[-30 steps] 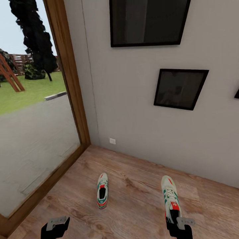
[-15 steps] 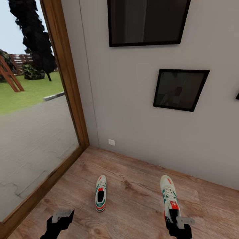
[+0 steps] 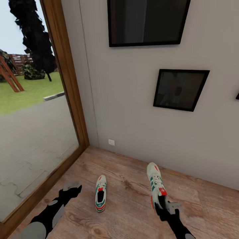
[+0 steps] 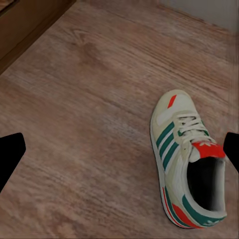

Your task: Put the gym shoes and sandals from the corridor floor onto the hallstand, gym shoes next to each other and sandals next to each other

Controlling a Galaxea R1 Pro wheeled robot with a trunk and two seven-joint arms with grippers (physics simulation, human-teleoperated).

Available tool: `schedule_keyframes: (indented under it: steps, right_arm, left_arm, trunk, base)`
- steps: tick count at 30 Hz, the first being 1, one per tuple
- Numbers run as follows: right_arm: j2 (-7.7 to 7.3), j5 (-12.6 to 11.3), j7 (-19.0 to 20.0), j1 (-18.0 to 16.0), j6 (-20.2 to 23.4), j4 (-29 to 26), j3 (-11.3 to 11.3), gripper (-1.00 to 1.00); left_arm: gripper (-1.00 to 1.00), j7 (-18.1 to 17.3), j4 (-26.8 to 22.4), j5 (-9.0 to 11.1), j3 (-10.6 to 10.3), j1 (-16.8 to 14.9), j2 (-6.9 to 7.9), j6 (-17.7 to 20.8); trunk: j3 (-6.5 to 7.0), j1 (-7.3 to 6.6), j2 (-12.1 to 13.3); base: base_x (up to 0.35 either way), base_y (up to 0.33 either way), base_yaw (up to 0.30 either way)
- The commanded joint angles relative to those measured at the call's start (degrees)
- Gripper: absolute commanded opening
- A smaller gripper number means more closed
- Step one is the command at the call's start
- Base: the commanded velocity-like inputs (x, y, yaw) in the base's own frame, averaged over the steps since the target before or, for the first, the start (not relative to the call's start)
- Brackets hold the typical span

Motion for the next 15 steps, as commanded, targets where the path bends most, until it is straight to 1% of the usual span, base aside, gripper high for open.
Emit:
schedule_keyframes:
  steps: [1, 3, 4, 7, 8, 10, 11, 12, 14, 15]
  right_arm:
    - [-0.07, -0.50, 0.90, -0.02, 0.15, -2.25, 0.29, -1.00]
    - [-0.08, -0.49, 1.50, -0.02, 0.77, -4.38, 0.29, -1.00]
    - [-0.08, -0.51, 2.06, -0.02, 1.78, -6.38, 0.29, -1.00]
    - [-0.09, -0.53, 3.01, -0.02, 4.02, -9.34, 0.30, -1.00]
    - [-0.09, -0.54, 3.94, -0.02, 5.89, -11.38, 0.33, -1.00]
    - [-0.09, -0.54, 5.17, -0.02, 7.92, -13.54, 0.35, -1.00]
    - [-0.11, -0.54, 5.92, -0.02, 8.99, -14.65, 0.36, -1.00]
    - [-0.13, -0.53, 7.67, -0.02, 11.09, -16.90, 0.37, -1.00]
    - [-0.15, -0.50, 9.53, -0.02, 13.14, -18.80, 0.41, -1.00]
    - [-0.16, -0.49, 11.17, -0.02, 14.98, -20.20, 0.43, -1.00]
  left_arm:
    - [1.00, -0.50, 0.04, 0.04, 0.44, -1.04, -0.15, 0.58]
    - [1.00, -0.49, 0.03, 0.00, 0.44, -1.85, -0.24, 1.00]
    - [1.00, -0.48, 0.02, -0.02, 0.44, -2.50, -0.27, 1.31]
    - [1.00, -0.47, 0.04, -0.04, 0.44, -3.19, -0.29, 1.61]
    - [1.00, -0.47, 0.04, -0.04, 0.44, -3.48, -0.32, 1.71]
    - [1.00, -0.47, 0.06, -0.05, 0.44, -3.66, -0.35, 1.77]
    - [1.00, -0.47, 0.06, -0.05, 0.44, -3.73, -0.36, 1.79]
    - [1.00, -0.47, 0.07, -0.05, 0.44, -3.79, -0.36, 1.77]
    - [1.00, -0.47, 0.08, -0.05, 0.42, -3.83, -0.34, 1.64]
    - [1.00, -0.47, 0.08, -0.06, 0.40, -3.84, -0.32, 1.49]
  trunk:
    - [-0.05, -0.01, -0.02]
    - [-0.05, -0.01, -0.02]
    - [-0.05, -0.01, -0.02]
    - [-0.05, -0.01, -0.02]
    - [-0.05, -0.01, -0.02]
    - [-0.05, -0.01, -0.02]
    - [-0.05, -0.01, -0.02]
    - [-0.05, -0.01, -0.02]
    - [-0.05, -0.01, -0.02]
    - [-0.05, -0.01, -0.02]
  base:
    - [0.000, 0.000, 0.000]
    - [0.000, 0.000, 0.000]
    - [0.000, 0.000, 0.000]
    - [0.000, 0.000, 0.000]
    - [0.000, 0.000, 0.000]
    - [0.000, 0.000, 0.000]
    - [0.000, 0.000, 0.000]
    - [0.000, 0.000, 0.000]
    - [0.000, 0.000, 0.000]
    - [0.000, 0.000, 0.000]
